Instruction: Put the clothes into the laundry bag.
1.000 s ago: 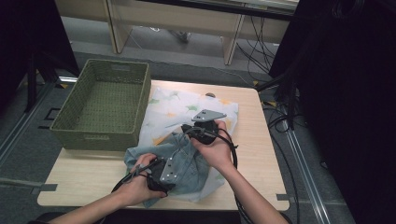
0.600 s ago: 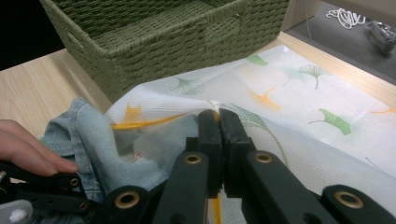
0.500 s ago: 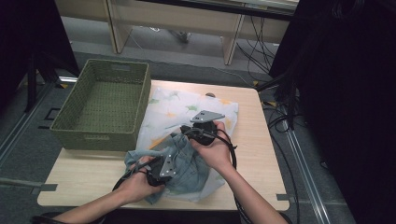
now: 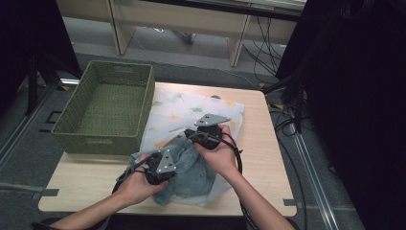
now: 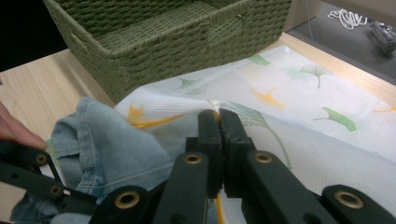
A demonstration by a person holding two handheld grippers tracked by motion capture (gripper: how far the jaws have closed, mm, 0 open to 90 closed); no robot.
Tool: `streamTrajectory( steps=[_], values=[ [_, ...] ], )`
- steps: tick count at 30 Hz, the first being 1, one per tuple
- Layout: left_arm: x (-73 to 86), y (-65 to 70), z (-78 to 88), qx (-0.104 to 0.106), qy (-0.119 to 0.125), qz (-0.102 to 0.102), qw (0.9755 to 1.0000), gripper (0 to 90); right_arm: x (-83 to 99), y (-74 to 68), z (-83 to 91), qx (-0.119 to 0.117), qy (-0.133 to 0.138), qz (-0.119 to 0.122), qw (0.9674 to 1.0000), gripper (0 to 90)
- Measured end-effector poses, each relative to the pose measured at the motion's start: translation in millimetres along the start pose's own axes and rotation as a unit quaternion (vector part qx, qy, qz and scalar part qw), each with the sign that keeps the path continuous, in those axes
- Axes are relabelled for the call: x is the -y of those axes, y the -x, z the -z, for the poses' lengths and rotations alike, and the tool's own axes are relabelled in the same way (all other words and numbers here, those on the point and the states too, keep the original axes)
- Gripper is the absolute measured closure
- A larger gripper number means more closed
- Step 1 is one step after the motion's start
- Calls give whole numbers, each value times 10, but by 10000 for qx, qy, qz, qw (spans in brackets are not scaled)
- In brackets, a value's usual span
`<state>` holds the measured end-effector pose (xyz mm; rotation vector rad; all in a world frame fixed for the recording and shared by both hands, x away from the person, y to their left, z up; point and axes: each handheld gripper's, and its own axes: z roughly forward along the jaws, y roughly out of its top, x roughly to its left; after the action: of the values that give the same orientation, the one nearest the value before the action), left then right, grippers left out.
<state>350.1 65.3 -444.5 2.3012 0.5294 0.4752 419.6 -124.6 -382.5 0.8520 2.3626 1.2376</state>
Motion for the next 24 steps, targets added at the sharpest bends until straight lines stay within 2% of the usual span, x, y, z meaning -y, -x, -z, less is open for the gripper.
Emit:
streamTrajectory(
  steps=[7, 8, 15, 19, 24],
  values=[
    [-145, -88, 150, -173, 431, 191, 9987, 780, -41, -36, 33, -17, 87, 56, 9999, 899],
    [-170, -100, 175, -181, 455, 190, 9986, 781, -46, -45, 44, -17, 79, -1, 10000, 899],
    [-340, -180, 351, -437, 814, 178, 9956, 780, -113, -68, 117, -31, 244, 58, 9997, 898],
    [-407, -203, 412, -587, 889, 110, 9943, 780, -146, -78, 153, -27, 329, 93, 9994, 898],
    [-416, -228, 346, -663, 876, 84, 9939, 779, -151, -74, 164, 3, 357, 90, 9993, 898]
  ],
)
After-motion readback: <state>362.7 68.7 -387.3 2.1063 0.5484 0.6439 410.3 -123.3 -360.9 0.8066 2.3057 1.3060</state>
